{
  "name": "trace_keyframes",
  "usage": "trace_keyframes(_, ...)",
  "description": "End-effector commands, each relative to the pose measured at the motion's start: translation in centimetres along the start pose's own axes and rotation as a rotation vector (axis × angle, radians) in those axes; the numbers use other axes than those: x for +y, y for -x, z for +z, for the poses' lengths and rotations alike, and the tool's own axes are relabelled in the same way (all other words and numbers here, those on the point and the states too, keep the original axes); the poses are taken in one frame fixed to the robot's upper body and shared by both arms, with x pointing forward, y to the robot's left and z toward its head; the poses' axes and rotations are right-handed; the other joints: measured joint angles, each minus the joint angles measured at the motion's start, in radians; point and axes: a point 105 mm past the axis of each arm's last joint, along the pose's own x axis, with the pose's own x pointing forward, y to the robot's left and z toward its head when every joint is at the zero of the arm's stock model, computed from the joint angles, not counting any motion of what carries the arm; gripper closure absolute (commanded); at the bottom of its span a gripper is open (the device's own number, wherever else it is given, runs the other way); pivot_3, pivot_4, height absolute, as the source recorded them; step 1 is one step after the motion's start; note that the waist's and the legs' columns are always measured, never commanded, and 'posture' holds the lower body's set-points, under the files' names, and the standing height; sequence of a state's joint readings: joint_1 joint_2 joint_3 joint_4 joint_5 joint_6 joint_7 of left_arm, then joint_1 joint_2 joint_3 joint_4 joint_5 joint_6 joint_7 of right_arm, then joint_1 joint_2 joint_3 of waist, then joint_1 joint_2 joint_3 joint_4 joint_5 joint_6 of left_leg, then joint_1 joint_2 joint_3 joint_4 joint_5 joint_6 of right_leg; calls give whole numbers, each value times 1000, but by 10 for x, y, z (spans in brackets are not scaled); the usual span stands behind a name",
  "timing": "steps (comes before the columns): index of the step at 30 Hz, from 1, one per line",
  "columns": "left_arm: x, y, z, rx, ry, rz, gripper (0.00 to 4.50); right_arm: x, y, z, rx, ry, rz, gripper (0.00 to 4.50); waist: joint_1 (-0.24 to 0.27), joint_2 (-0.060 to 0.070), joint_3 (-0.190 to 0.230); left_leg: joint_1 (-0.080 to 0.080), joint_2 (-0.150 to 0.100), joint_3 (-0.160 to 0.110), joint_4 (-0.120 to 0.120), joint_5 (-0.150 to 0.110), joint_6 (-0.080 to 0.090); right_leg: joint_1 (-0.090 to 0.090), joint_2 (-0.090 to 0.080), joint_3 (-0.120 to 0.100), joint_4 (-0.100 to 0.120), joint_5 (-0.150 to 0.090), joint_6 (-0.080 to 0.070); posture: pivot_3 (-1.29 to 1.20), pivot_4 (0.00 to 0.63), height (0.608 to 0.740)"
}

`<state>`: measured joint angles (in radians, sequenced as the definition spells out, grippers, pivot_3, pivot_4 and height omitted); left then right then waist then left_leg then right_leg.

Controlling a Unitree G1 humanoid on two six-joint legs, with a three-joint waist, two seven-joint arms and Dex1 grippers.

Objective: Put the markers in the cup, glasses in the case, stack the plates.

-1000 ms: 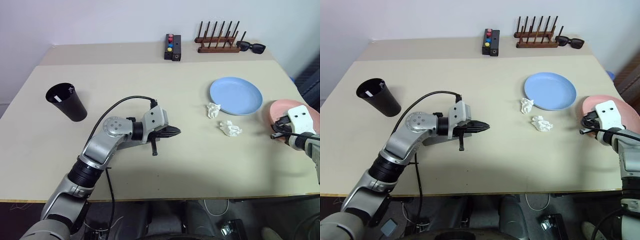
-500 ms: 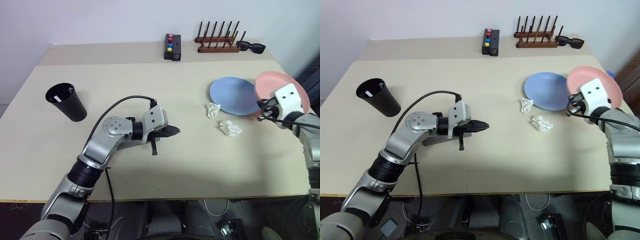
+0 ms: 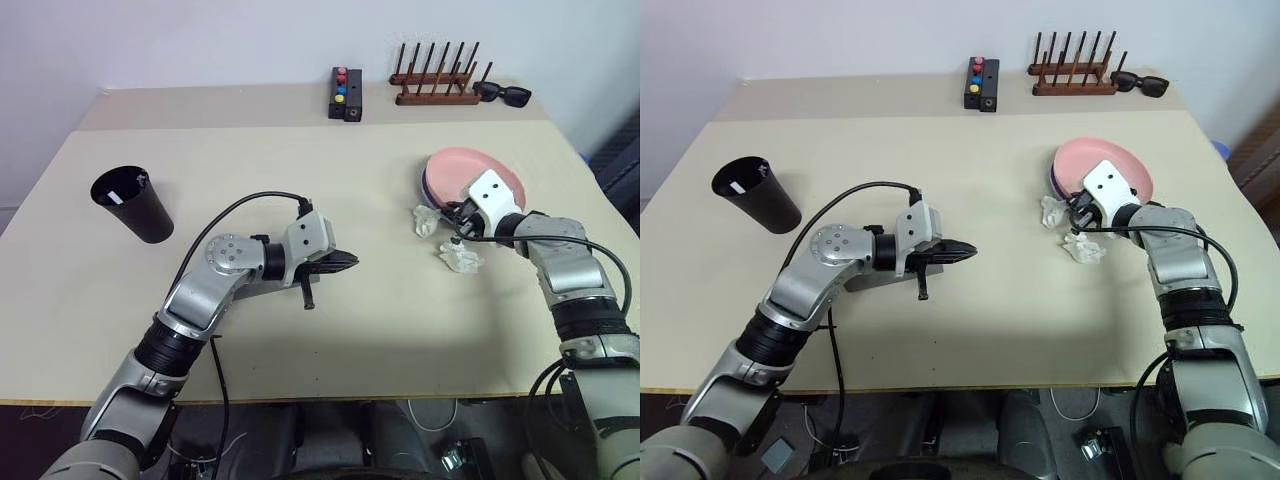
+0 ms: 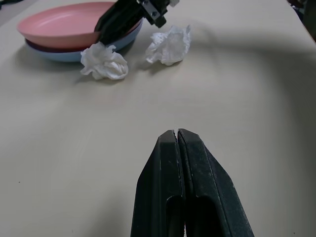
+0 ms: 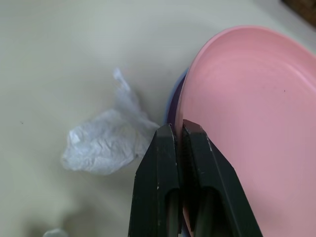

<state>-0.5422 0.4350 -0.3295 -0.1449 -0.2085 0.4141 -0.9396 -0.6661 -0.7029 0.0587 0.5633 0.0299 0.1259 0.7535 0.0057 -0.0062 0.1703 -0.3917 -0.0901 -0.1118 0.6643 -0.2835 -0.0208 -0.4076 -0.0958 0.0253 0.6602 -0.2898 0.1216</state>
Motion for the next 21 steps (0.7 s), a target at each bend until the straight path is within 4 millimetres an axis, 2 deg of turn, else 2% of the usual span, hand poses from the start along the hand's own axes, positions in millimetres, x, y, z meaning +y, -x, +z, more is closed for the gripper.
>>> trace_keyframes(1,1,6,11,-26,-30,24,4500,-10,1,7,-19,27,-15,3070,-2,0,0,0,0,0,0,0,0,0,0,0,0,0,0,0,150,740)
trace_keyframes(5,1,8,9,-19,-24,32,4500,-18,2,8,-22,24,-48,1179,-3,0,0,0,0,0,0,0,0,0,0,0,0,0,0,0,150,740)
trace_keyframes(9,1,8,9,-17,-23,34,4500,-28,13,17,-41,9,-82,1179,-4,0,0,0,0,0,0,0,0,0,0,0,0,0,0,0,150,740)
trace_keyframes(14,1,7,7,-17,-20,24,4500,-38,42,40,-103,-36,-112,1179,2,0,0,0,0,0,0,0,0,-1,0,0,0,0,0,0,150,740)
trace_keyframes(18,-1,6,5,-15,-18,-2,4500,-31,66,53,-127,-77,-85,1179,6,0,0,-1,0,0,0,0,0,0,0,0,0,0,0,0,150,740)
trace_keyframes(21,-2,6,5,-19,-20,-24,4500,-17,79,52,-111,-99,-34,1179,7,0,0,-1,0,-1,-1,0,0,0,0,0,-1,0,0,0,150,740)
